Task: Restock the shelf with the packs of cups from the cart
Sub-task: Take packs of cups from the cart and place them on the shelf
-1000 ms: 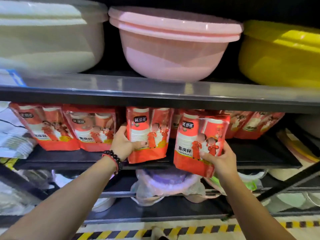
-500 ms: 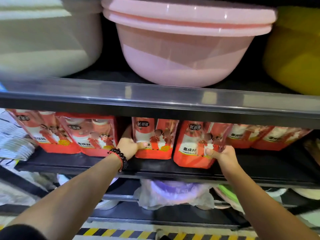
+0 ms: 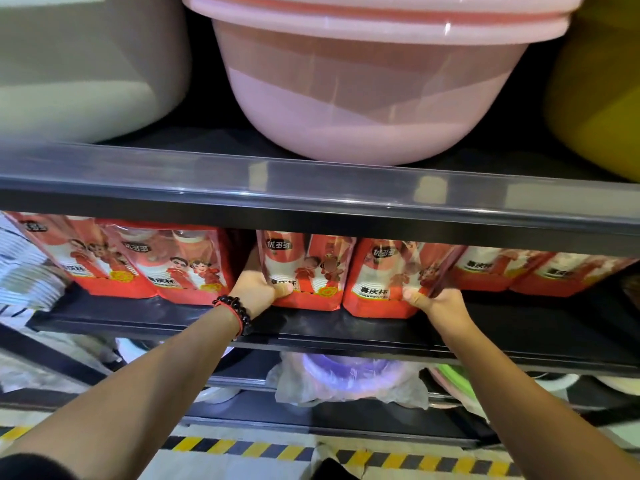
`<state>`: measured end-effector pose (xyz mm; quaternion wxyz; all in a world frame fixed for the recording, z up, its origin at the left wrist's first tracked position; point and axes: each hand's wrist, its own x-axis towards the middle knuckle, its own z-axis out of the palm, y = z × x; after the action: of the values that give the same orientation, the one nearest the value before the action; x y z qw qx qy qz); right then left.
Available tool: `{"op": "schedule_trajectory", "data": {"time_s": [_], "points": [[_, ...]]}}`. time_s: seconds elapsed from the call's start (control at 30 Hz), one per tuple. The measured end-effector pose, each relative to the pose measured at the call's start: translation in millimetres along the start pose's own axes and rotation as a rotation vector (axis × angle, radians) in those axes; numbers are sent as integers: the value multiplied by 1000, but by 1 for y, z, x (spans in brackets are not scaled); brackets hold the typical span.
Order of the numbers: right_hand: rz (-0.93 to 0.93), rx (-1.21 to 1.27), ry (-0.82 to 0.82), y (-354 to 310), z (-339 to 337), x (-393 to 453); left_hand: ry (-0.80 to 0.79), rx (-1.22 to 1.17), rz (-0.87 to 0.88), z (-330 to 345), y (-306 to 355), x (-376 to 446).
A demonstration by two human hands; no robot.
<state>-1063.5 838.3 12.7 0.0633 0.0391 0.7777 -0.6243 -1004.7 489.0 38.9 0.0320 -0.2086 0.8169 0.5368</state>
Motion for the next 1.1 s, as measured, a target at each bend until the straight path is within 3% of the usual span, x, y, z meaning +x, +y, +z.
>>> {"op": "schedule_trajectory", "data": {"time_s": [0.37,0.57,0.97,1.1], "points": [[20,66,-16,13,15,-15,85,-39,139,11,-8,-12],[35,68,-26,13,14,-17,141,54,72,18,-17,-13],[15,-39,5,16,12,-33,120,17,41,21,-26,-17],[79,-165,202,10,11,-43,166,92,-30,16,-25,-23]]}}
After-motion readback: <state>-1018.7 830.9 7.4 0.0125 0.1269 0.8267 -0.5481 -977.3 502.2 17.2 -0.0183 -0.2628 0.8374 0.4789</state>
